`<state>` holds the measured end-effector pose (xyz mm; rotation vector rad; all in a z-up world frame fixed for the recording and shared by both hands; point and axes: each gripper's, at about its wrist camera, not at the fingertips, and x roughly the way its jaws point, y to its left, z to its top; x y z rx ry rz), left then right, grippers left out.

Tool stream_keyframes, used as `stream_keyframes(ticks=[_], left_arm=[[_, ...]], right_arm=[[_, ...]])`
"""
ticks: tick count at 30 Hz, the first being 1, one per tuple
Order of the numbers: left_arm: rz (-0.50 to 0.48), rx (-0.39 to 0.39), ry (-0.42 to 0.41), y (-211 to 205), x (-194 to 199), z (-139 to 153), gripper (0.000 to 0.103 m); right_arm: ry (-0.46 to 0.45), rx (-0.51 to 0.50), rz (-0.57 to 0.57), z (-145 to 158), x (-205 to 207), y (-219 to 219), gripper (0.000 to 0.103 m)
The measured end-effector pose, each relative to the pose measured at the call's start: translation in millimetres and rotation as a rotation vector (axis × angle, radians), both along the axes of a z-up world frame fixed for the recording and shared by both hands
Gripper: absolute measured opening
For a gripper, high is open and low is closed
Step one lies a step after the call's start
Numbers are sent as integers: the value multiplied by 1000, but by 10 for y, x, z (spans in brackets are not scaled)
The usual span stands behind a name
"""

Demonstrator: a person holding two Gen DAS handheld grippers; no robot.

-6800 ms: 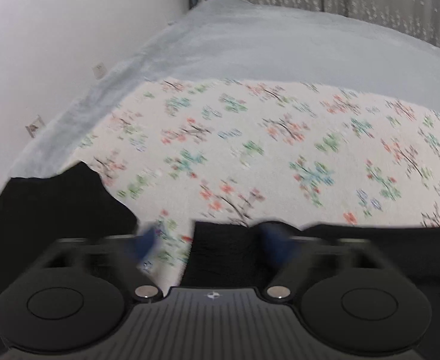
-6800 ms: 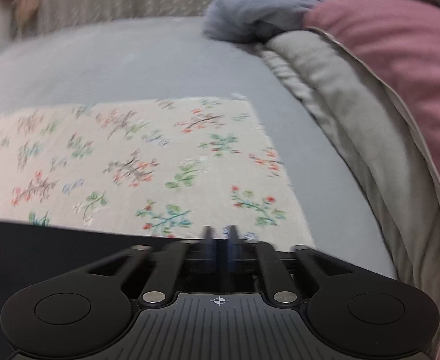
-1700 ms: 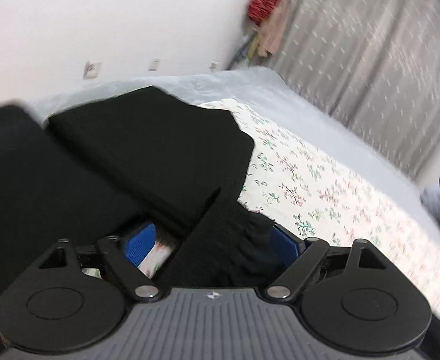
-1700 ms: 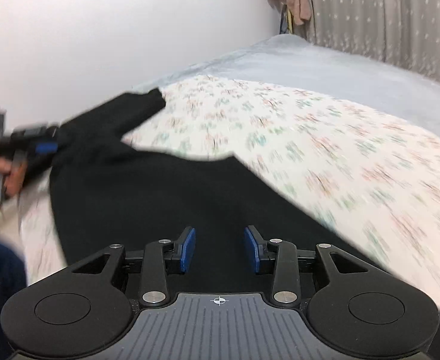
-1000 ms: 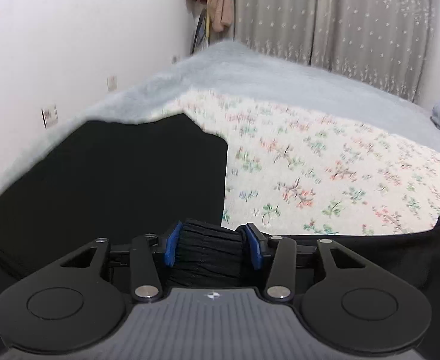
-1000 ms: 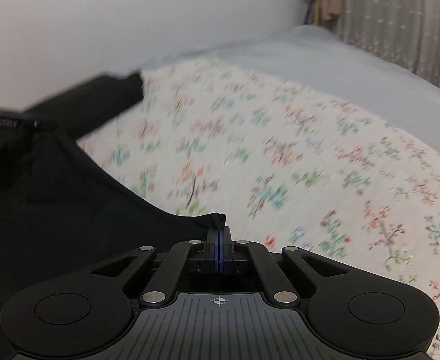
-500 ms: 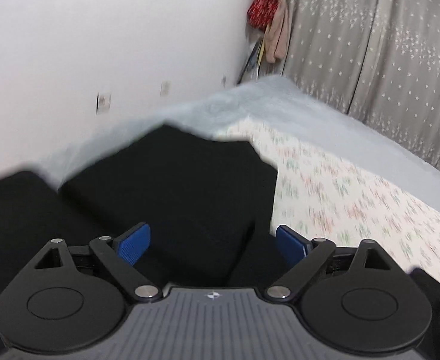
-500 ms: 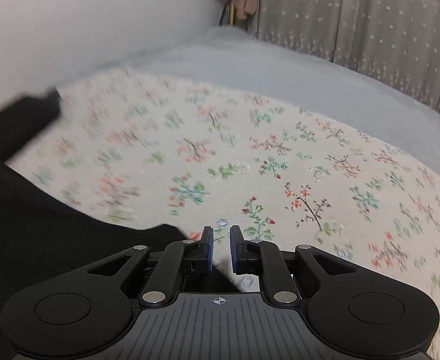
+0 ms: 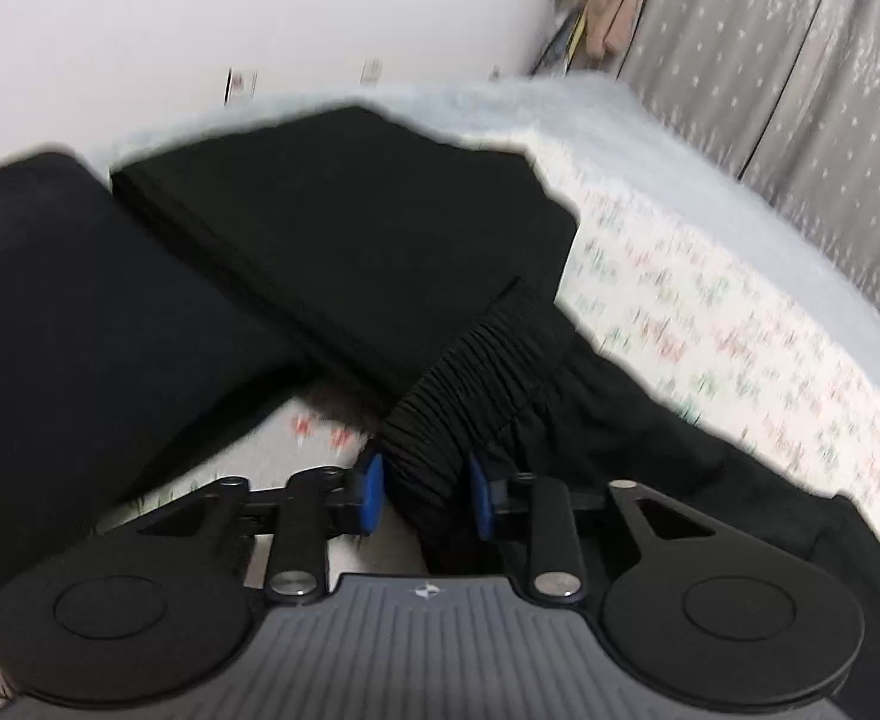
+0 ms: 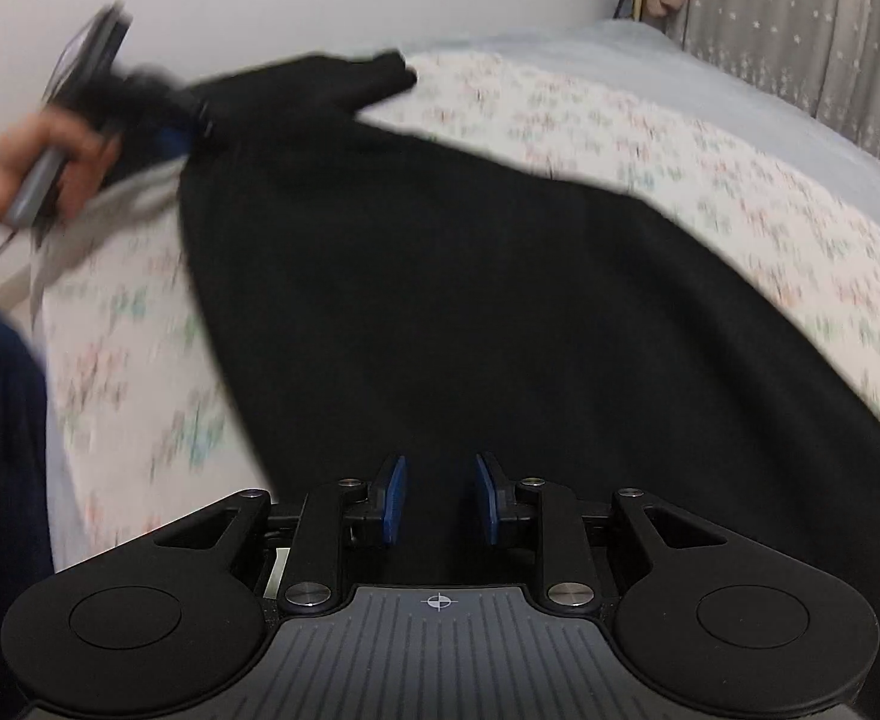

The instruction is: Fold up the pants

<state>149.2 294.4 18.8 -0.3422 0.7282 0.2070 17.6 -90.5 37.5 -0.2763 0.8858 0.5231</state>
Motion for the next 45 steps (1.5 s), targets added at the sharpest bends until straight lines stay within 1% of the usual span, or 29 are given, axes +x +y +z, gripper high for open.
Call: stream_keyframes(ticks=[2, 3, 5, 6, 9, 10, 12, 13, 15, 17, 18, 21, 23, 25, 26, 28, 29, 30, 32, 33, 35, 36, 37, 38, 40, 41, 42, 44, 45], left_arm=[[-24, 45, -44, -52, 18, 34, 27], [-34, 77, -41, -86, 44, -8, 27], [-47, 110, 16, -117, 72, -126, 29], [-42, 104, 29, -98, 35, -163, 32], [-29, 14, 28, 43, -144, -177, 44], [-26, -9, 37, 94, -196, -171, 57], [7, -32, 41, 148, -287, -116, 69], [19, -45, 28, 162, -347, -78, 70], [20, -71, -18, 121, -513, 35, 70], [-22, -40, -75, -61, -593, 178, 70], [-69, 2, -102, -223, -635, 276, 70], [-270, 136, -135, -841, -615, 453, 70], [-429, 218, -90, -1316, -540, 437, 74], [-543, 276, 8, -1689, -399, 272, 76], [-572, 310, 74, -1814, -295, 137, 77], [-588, 369, 234, -1925, -87, -162, 76], [-580, 374, 285, -1898, -11, -273, 78], [-573, 343, 299, -1820, 27, -306, 85], [-545, 280, 317, -1652, 36, -295, 85], [-531, 284, 324, -1595, 32, -287, 85], [-519, 333, 332, -1562, -44, -272, 84], [-501, 358, 330, -1547, -78, -233, 80], [-473, 373, 310, -1547, -91, -150, 78], [-448, 368, 269, -1553, -108, -27, 78], [-445, 305, 189, -1675, -111, 193, 78], [-455, 270, 151, -1787, -102, 309, 78], [-474, 252, 122, -1929, -96, 393, 79], [-540, 252, 84, -2338, -57, 471, 80], [-576, 252, 73, -2556, -36, 464, 81]], right_arm=[[31, 21, -19, -58, -84, -45, 25], [35, 28, -23, -70, -147, -56, 25], [18, 17, -24, -100, -265, -36, 25], [5, 4, -27, -112, -307, -18, 25], [0, -5, -58, -39, -363, -21, 25], [-15, 15, -65, 16, -423, -80, 25], [-34, 56, -95, 121, -507, -235, 26], [-41, 68, -127, 162, -530, -338, 26], [-52, 91, -199, 207, -556, -563, 34], [-43, 126, -275, 198, -569, -813, 34], [-31, 154, -310, 182, -572, -935, 35], [9, 204, -394, 73, -573, -1252, 35], [11, 183, -437, 7, -581, -1438, 35], [9, 170, -476, -20, -598, -1653, 34], [11, 171, -497, -17, -601, -1779, 34], [26, 169, -545, 2, -588, -2082, 34], [37, 161, -568, -2, -571, -2268, 34], [48, 155, -602, 2, -543, -2472, 32], [79, 167, -669, 28, -500, -2901, 30], [100, 179, -706, 46, -488, -3131, 29], [74, 99, -835, 105, -514, -3528, 33], [53, 64, -893, 131, -548, -3732, 36], [33, 70, -944, 147, -600, -3925, 36], [9, 119, -995, 155, -679, -4131, 36], [-48, 274, -1076, 138, -871, -4476, 36], [-56, 318, -1111, 125, -916, -4592, 36], [-68, 319, -1130, 135, -908, -4641, 37], [-134, 296, -1137, 191, -854, -4717, 38], [-141, 294, -1129, 220, -788, -4749, 38]])
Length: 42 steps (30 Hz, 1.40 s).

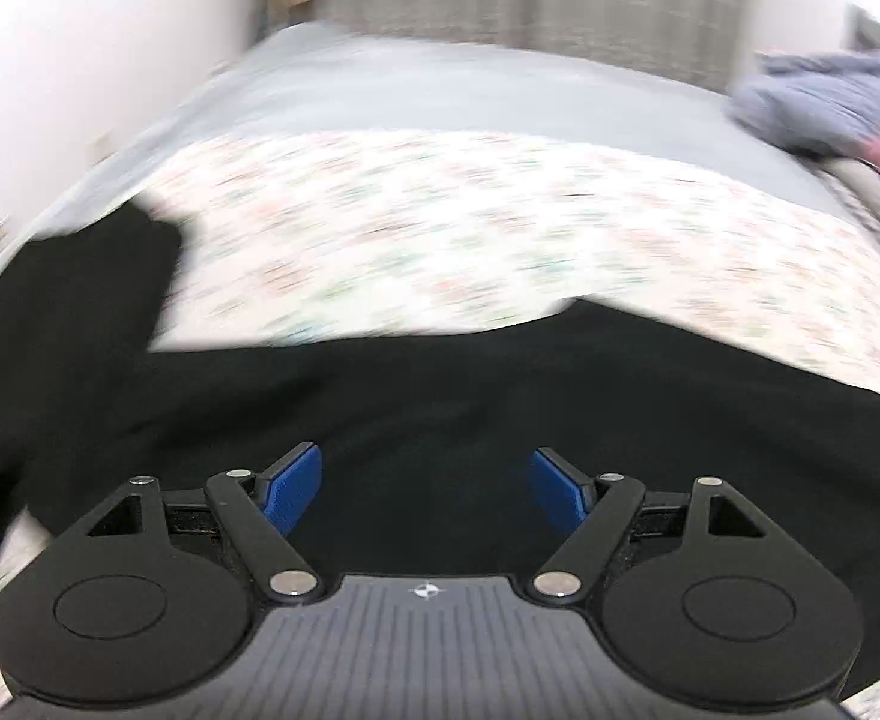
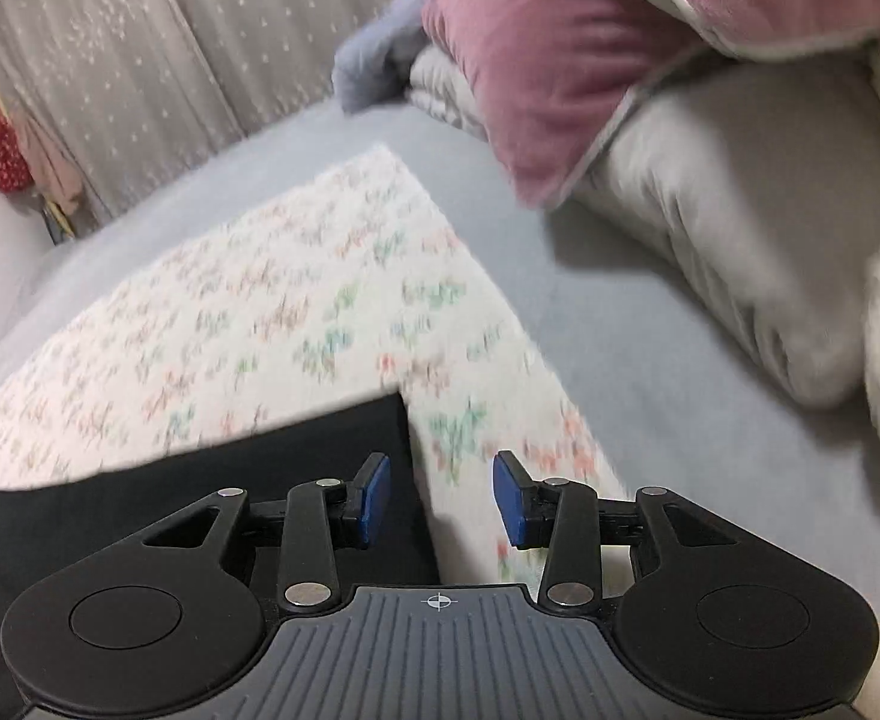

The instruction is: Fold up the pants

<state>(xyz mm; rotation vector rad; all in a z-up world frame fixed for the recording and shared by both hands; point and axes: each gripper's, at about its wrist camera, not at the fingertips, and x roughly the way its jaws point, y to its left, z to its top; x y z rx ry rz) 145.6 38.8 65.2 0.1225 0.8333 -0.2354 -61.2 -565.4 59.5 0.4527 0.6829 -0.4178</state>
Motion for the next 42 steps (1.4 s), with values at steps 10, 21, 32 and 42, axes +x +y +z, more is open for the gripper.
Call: stream_keyframes(ticks=[10, 21, 32, 42], left_arm=[[-14, 2, 84, -755, 444, -955, 79], [58, -9, 70, -446, 431, -874, 78], [15, -33, 78, -623, 330, -916, 78], [11, -10, 28, -551, 75, -828, 78]], right_arm=[[122, -188, 174, -200, 542, 218, 4], [191, -315, 89, -259, 690, 224, 0], [86, -374, 337, -28, 541, 1009, 16], [162, -405, 661, -330, 243, 2153, 18]])
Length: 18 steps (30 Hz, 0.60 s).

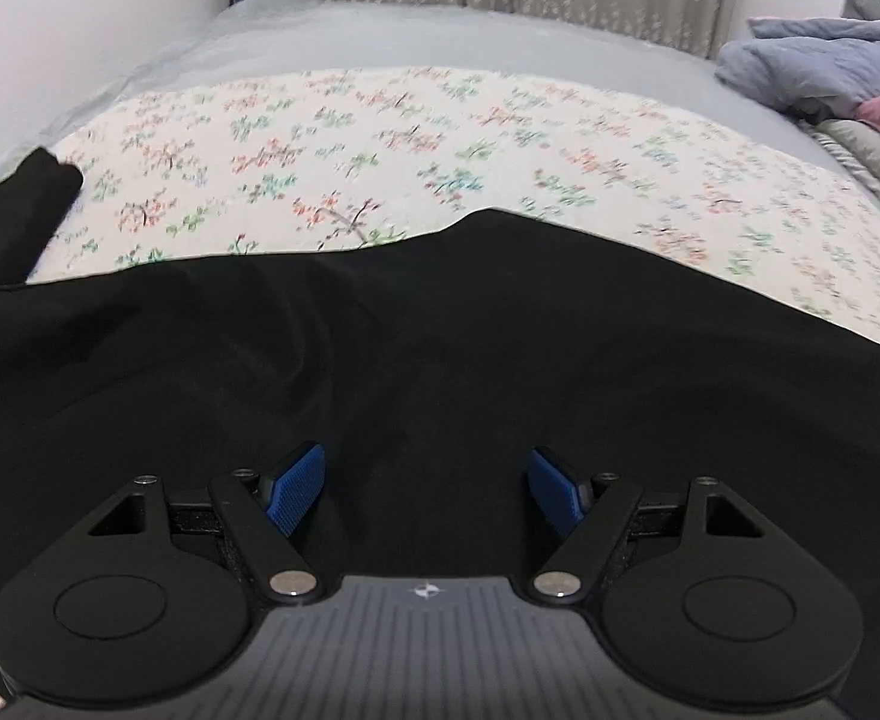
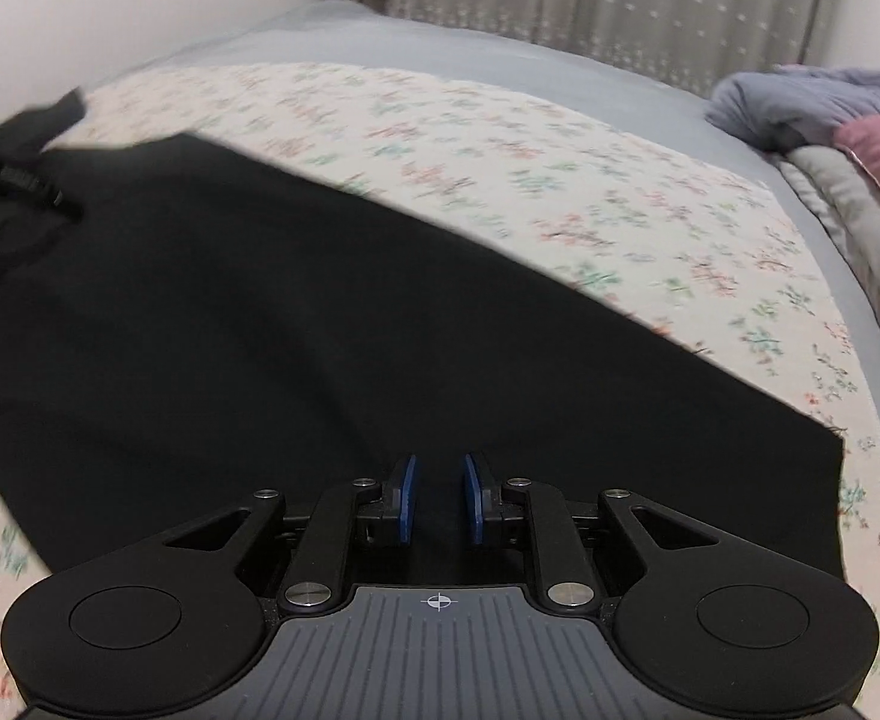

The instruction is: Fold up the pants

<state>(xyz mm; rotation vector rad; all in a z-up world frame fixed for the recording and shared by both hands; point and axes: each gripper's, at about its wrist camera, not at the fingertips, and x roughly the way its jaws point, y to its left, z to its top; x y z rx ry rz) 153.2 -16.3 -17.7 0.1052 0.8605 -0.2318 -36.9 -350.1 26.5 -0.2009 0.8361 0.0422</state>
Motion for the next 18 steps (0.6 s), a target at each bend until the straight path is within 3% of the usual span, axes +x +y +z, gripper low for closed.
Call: stream_keyframes(ticks=[2, 7, 10, 14, 18], left_arm=[[-39, -9, -33, 3, -156, 82, 78], [-164, -51, -90, -12, -645, 203, 78], [-227, -6, -105, -154, -870, 97, 78], [-284, 156, -97, -334, -1042, -182, 82], [-258, 133, -64, -206, -1016, -182, 87]], right_arm=[[-14, -32, 8, -18, -130, 69, 18], [-28, 7, -58, 87, -402, -143, 28], [-48, 75, -111, 152, -584, -287, 28], [13, 66, -166, 5, -706, -283, 29], [21, 99, -291, 91, -857, -443, 30]])
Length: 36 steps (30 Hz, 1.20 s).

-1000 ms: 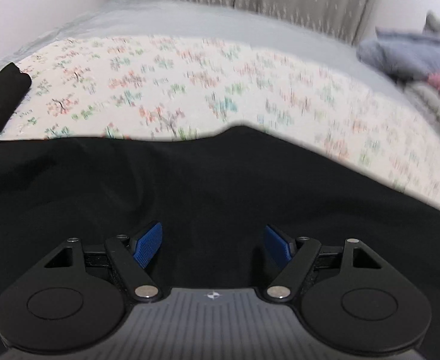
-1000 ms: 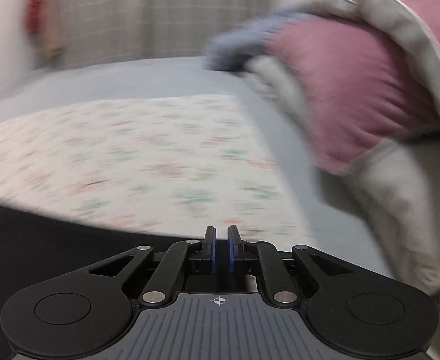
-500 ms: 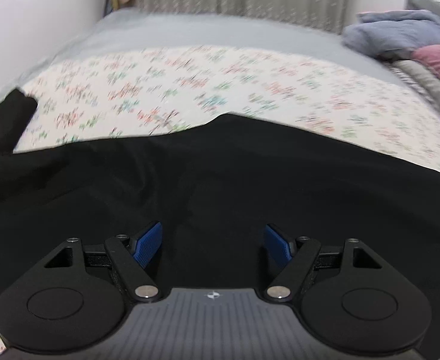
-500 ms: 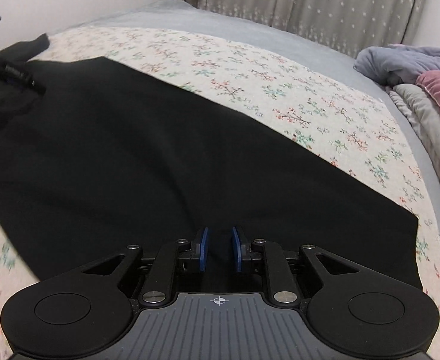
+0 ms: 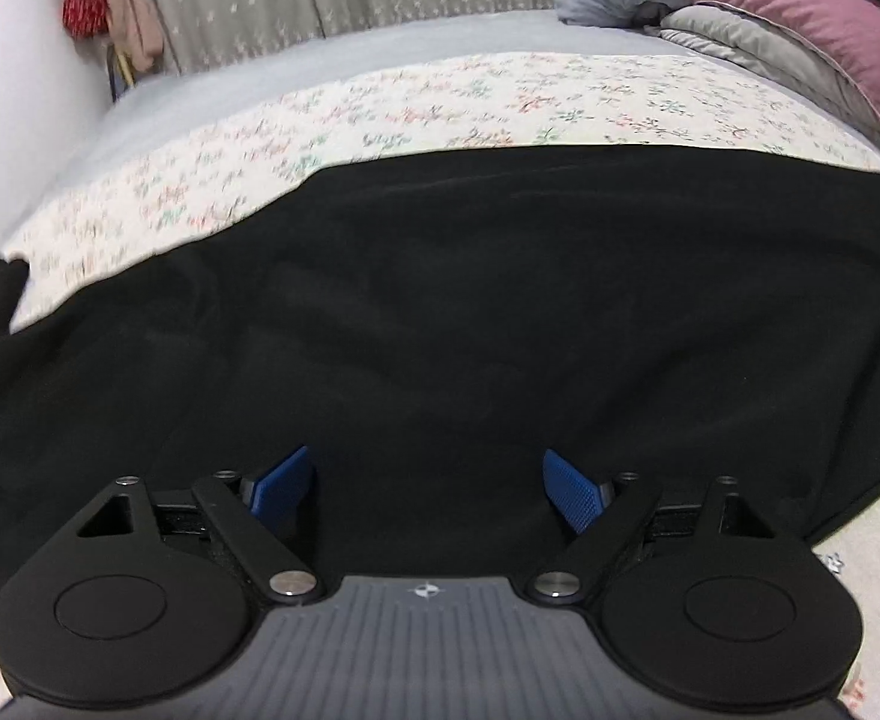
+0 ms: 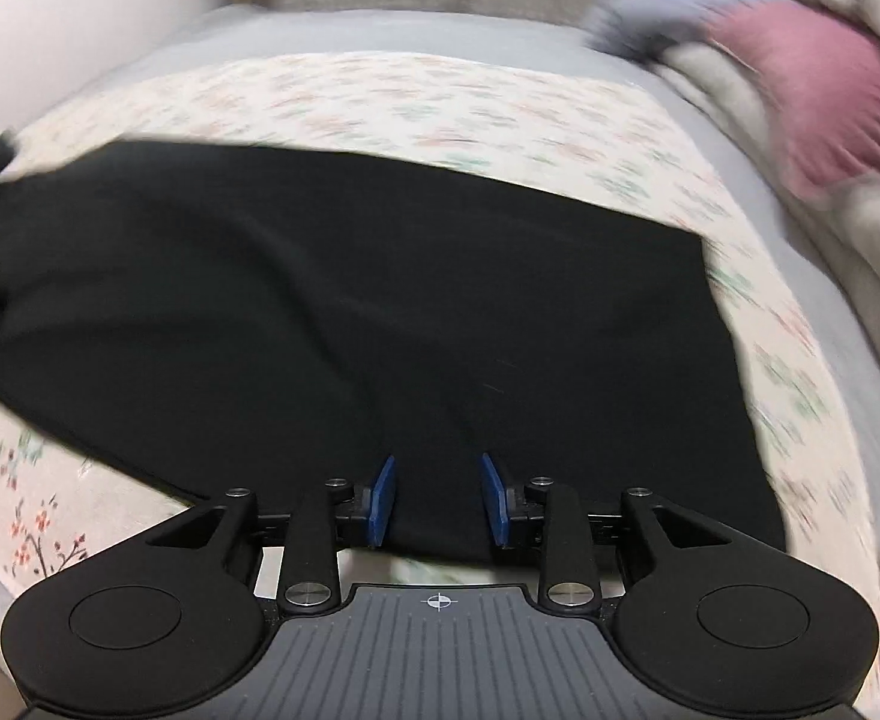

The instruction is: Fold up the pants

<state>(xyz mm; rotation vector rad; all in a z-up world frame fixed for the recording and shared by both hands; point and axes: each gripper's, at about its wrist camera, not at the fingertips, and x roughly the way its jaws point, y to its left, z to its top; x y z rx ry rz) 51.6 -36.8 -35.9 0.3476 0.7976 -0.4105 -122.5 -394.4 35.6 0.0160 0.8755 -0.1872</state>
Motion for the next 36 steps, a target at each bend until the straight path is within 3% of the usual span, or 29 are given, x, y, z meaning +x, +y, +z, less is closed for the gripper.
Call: stream_keyframes(ticks=[4, 6, 9, 11, 17, 27, 29, 33, 36], left_arm=[[33, -54, 21, 108, 12, 69, 83], [6, -90, -13, 84, -56, 139, 83], [-39, -125, -32, -35, -157, 199, 83], [-70, -125, -24, -163, -207, 181, 83], [-89, -26, -30, -515, -281, 0, 83], [-22, -67, 6, -402, -325, 20, 83], [-19, -73, 11, -383, -304, 22, 83], [-13, -74, 11, -451, -302, 17, 83], [-8, -67, 3, -459, -310, 16, 86]], right_arm=[[-65, 85, -233, 113, -254, -442, 37], [-132, 248, -393, 119, -455, -749, 55], [-197, 504, -523, -1, -699, -1038, 56], [-228, 563, -550, -37, -761, -1092, 56], [-285, 594, -623, -184, -792, -1095, 56], [-419, 608, -765, -291, -681, -1011, 57], [-435, 607, -780, -295, -677, -984, 55], [-465, 623, -815, -324, -681, -975, 39], [-495, 669, -837, -352, -713, -988, 38]])
